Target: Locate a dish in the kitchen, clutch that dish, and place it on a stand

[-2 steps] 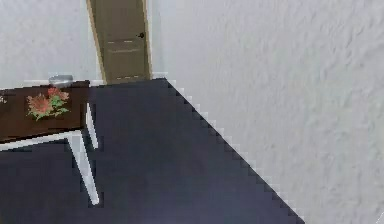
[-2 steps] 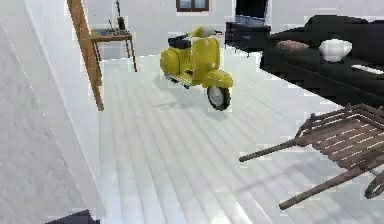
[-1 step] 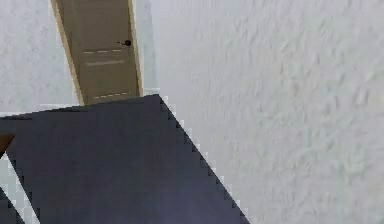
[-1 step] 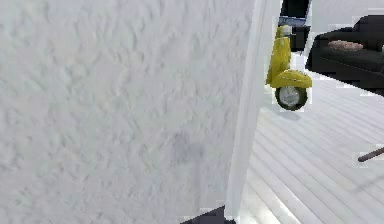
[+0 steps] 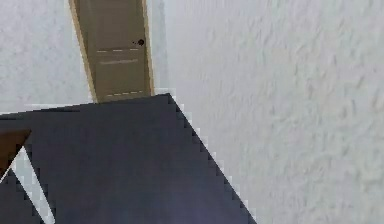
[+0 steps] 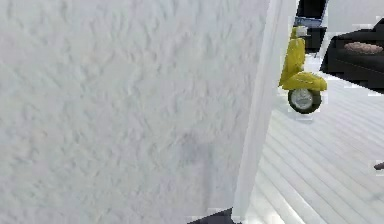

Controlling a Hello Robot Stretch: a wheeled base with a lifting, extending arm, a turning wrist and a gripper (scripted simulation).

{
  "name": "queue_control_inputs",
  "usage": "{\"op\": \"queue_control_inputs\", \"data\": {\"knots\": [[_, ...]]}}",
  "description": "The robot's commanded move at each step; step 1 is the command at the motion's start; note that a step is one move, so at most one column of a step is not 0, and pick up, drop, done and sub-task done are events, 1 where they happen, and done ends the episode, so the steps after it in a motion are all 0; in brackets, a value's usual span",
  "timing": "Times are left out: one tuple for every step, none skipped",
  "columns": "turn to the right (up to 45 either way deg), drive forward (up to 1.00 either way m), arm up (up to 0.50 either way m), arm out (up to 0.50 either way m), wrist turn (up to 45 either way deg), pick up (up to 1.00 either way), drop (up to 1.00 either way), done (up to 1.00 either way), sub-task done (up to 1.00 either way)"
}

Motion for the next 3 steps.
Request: {"op": "queue_control_inputs", "data": {"knots": [[0.0, 0.20, 0.00, 0.00, 0.0, 0.00, 0.00, 0.00, 0.00], [-15.0, 0.00, 0.00, 0.00, 0.0, 0.00, 0.00, 0.00, 0.00], [0.0, 0.30, 0.00, 0.00, 0.0, 0.00, 0.00, 0.00, 0.00]]}}
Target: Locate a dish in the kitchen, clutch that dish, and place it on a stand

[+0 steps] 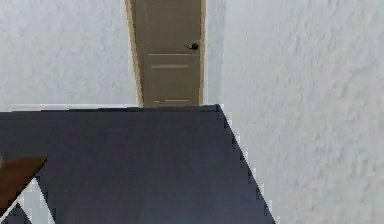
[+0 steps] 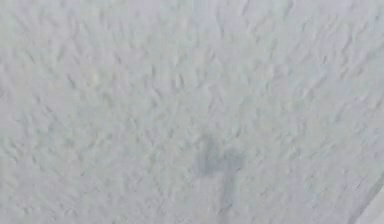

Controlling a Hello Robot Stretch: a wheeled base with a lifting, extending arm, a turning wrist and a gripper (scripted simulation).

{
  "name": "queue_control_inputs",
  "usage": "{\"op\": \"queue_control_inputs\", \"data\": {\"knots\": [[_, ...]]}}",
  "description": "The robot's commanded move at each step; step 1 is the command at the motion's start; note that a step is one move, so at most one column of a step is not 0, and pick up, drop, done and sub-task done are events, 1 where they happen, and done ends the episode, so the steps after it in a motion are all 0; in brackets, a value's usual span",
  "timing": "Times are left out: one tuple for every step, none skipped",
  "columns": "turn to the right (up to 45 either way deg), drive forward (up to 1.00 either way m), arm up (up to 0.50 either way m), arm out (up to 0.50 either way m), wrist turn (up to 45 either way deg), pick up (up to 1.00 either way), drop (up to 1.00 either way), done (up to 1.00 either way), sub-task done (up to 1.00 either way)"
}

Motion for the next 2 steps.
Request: {"op": "queue_control_inputs", "data": {"knots": [[-45.0, 0.00, 0.00, 0.00, 0.0, 0.00, 0.00, 0.00, 0.00], [-45.0, 0.00, 0.00, 0.00, 0.0, 0.00, 0.00, 0.00, 0.00]]}}
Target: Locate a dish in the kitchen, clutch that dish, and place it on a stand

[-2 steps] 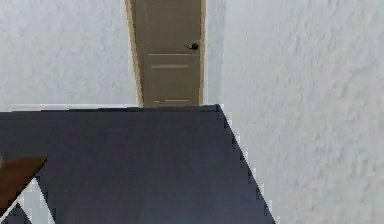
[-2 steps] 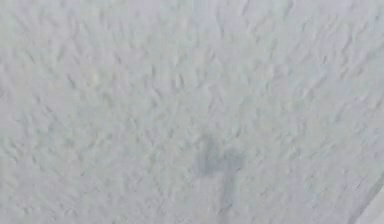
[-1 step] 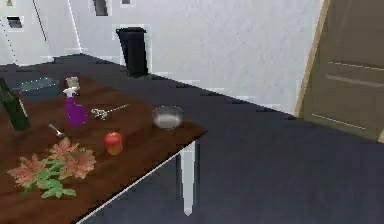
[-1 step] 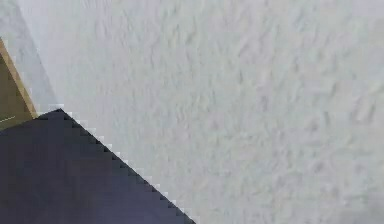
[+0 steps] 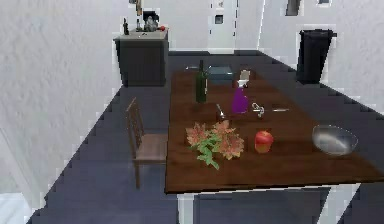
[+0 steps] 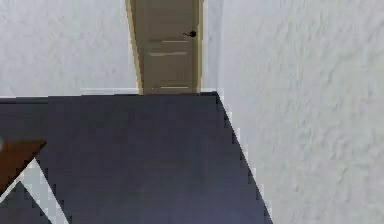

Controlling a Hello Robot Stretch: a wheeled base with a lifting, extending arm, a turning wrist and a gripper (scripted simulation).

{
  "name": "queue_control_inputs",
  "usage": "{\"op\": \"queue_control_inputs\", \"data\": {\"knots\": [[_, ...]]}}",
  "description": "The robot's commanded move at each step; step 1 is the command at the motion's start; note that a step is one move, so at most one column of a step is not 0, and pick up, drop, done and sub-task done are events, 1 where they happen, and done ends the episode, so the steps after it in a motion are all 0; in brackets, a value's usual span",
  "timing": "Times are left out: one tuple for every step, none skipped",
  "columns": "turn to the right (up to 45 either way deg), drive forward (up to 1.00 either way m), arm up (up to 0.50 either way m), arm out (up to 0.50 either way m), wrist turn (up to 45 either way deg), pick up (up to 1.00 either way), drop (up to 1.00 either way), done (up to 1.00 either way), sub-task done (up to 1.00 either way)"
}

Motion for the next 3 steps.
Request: {"op": "queue_control_inputs", "data": {"knots": [[-45.0, 0.00, 0.00, 0.00, 0.0, 0.00, 0.00, 0.00, 0.00], [45.0, 0.00, 0.00, 0.00, 0.0, 0.00, 0.00, 0.00, 0.00], [45.0, 0.00, 0.00, 0.00, 0.0, 0.00, 0.00, 0.00, 0.00]]}}
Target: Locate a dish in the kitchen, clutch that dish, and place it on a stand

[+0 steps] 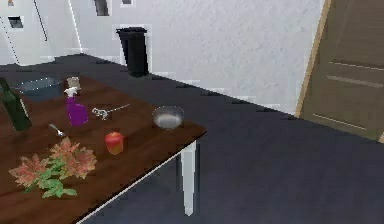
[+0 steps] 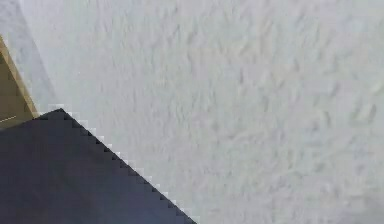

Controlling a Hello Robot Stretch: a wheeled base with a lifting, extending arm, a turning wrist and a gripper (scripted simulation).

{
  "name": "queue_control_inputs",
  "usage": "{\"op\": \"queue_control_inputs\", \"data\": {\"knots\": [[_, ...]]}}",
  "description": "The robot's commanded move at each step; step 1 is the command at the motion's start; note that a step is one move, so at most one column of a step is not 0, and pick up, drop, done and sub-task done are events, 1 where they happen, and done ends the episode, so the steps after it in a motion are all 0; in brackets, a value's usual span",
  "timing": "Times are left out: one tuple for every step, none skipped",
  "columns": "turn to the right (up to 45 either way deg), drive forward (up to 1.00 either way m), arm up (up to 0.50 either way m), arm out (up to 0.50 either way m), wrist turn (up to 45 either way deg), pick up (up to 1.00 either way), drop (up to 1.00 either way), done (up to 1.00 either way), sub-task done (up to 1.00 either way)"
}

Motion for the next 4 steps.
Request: {"op": "queue_control_inputs", "data": {"knots": [[18.0, 0.00, 0.00, 0.00, 0.0, 0.00, 0.00, 0.00, 0.00], [0.0, 1.00, 0.00, 0.00, 0.0, 0.00, 0.00, 0.00, 0.00], [9.0, 0.00, 0.00, 0.00, 0.0, 0.00, 0.00, 0.00, 0.00], [3.0, 0.00, 0.00, 0.00, 0.0, 0.00, 0.00, 0.00, 0.00]]}}
